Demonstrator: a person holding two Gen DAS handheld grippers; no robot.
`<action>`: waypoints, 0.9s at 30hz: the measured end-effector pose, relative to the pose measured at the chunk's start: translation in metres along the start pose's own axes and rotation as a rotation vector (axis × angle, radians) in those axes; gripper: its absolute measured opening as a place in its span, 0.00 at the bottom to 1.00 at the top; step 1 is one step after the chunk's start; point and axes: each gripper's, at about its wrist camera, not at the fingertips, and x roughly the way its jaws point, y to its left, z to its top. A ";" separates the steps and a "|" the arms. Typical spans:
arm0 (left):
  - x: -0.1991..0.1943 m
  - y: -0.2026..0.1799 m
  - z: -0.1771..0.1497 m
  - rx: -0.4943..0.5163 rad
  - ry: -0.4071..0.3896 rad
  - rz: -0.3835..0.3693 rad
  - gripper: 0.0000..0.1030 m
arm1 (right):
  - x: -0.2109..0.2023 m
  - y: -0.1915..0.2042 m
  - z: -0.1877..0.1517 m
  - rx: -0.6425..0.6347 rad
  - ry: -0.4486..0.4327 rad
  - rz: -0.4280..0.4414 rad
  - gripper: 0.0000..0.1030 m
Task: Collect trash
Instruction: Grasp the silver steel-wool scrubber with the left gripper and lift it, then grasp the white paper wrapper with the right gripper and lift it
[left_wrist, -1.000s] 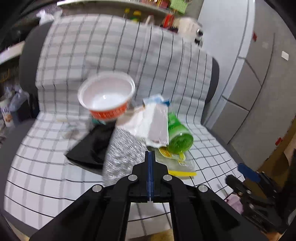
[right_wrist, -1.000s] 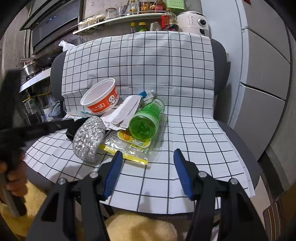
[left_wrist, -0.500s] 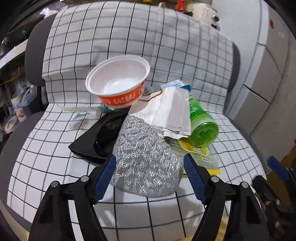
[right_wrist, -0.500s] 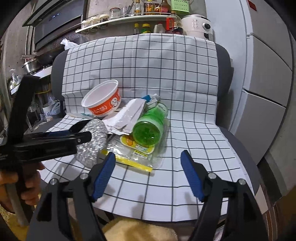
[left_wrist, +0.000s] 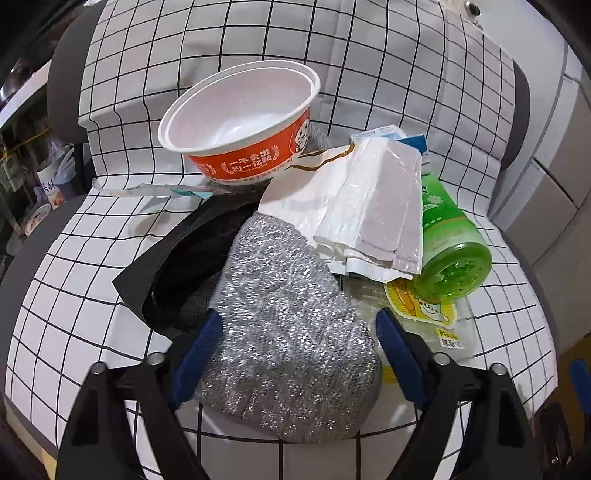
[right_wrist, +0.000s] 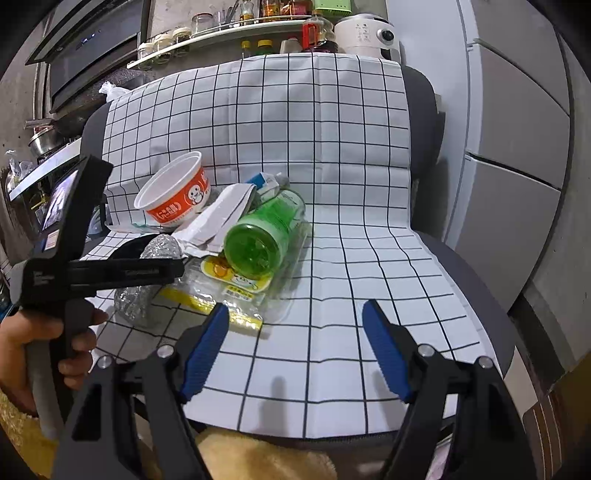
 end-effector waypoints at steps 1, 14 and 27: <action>-0.003 0.000 -0.001 -0.001 -0.003 -0.005 0.64 | -0.001 -0.001 -0.001 0.001 0.001 0.001 0.71; -0.078 0.030 -0.010 0.014 -0.127 -0.199 0.08 | -0.012 0.010 0.006 -0.022 -0.020 0.012 0.71; -0.113 0.101 0.003 -0.083 -0.243 -0.133 0.09 | 0.036 0.072 0.065 -0.108 -0.037 0.154 0.71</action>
